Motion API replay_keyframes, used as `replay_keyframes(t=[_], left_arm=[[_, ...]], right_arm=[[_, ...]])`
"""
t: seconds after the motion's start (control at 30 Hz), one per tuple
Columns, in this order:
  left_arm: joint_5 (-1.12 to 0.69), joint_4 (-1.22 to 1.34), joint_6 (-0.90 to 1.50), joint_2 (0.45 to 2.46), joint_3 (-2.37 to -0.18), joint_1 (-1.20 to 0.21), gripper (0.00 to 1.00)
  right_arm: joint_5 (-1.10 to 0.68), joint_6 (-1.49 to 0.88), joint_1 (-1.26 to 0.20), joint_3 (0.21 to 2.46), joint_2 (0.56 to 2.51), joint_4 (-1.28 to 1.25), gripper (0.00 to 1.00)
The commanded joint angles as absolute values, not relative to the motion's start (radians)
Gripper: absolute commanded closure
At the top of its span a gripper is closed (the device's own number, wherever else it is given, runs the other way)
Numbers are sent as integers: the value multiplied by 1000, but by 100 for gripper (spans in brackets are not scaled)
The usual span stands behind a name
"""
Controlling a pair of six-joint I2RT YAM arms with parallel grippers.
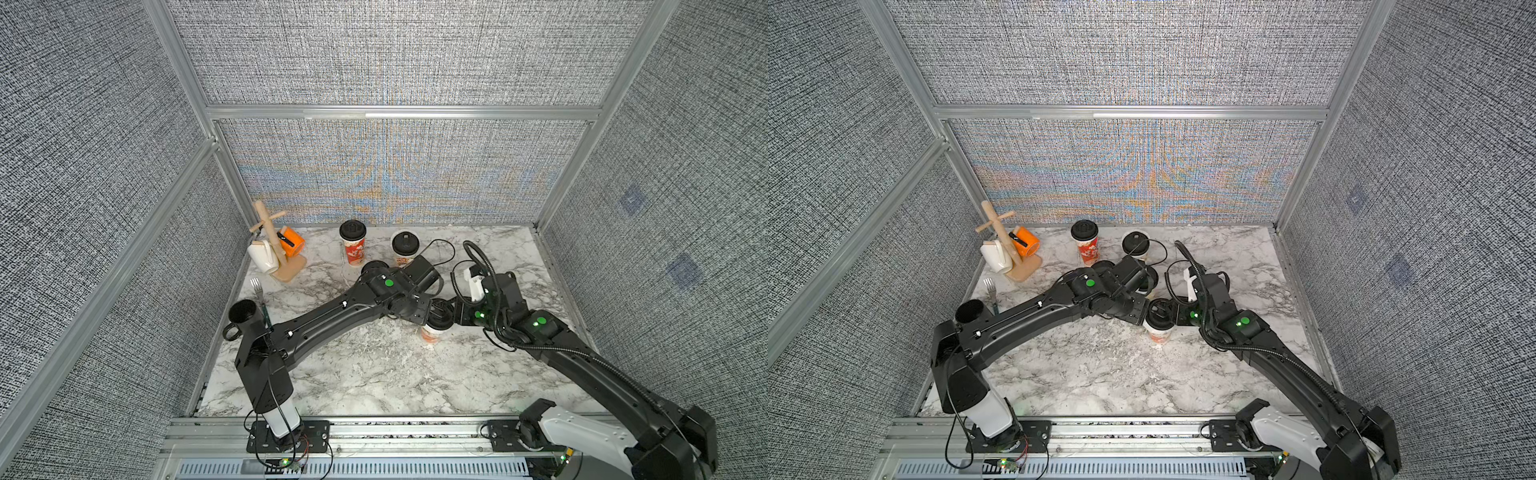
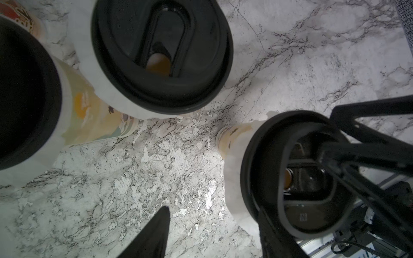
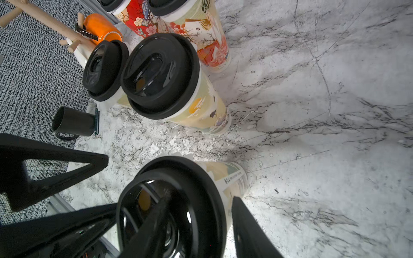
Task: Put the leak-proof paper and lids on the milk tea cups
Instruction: Secure the cup lid on the cup.
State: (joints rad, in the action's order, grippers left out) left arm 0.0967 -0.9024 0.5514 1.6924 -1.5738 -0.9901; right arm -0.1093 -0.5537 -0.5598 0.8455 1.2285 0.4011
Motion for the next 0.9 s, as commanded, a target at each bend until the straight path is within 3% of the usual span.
replay_keyframes(t=[0.0,0.63,0.87], left_arm=[[77,-868,554,1693,-1554,-987,35],[33,-798,624,1671,-1350,-982,37],[70,-847,580,1666,-1419,-982,37]], right_arm=[[-107,-547,-566,842,1245,542,53],[-89,-560,-572,818,1253,556,53],[-75,-568,-573,835,1245,561,53]])
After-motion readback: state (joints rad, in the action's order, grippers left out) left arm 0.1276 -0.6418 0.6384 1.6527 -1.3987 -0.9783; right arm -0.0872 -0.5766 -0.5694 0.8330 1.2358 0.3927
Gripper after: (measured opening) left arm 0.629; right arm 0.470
